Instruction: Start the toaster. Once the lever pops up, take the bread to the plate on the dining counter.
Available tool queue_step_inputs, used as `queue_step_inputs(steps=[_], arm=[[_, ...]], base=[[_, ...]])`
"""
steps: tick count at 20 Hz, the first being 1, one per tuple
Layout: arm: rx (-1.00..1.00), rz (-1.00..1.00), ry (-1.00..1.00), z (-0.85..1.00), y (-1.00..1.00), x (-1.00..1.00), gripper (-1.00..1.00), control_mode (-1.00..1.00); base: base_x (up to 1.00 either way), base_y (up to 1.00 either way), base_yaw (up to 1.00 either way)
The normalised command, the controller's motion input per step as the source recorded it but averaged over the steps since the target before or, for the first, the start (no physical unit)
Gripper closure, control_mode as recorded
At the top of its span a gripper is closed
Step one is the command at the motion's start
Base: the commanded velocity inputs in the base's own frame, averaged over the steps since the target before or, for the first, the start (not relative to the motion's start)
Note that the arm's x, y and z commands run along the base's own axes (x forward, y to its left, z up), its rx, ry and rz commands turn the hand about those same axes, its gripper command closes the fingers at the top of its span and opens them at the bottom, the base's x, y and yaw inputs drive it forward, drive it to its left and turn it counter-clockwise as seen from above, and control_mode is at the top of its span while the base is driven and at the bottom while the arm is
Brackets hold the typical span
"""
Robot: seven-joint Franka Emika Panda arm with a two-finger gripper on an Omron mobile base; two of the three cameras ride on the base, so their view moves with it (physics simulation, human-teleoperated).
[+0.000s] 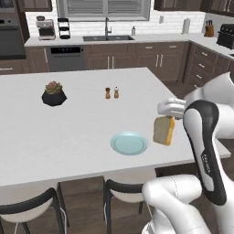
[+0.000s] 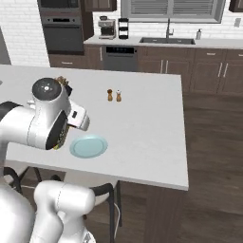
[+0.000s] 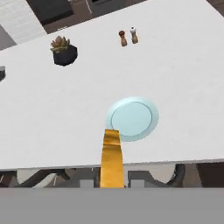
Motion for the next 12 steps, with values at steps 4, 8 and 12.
queue_step_inputs(steps=[4,8,12], arm=[[0.04,0.37,0.06,-0.87,0.00,1.00,1.00,-1.00],[0.04,0.33,0.02,-0.75,0.00,0.83,1.00,-1.00],[0.07,0.28,0.00,-0.51,0.01,0.76,1.00,-1.00]], base=[[0.00,0.00,0.00],[0.00,0.00,0.00],[0.00,0.00,0.00]])
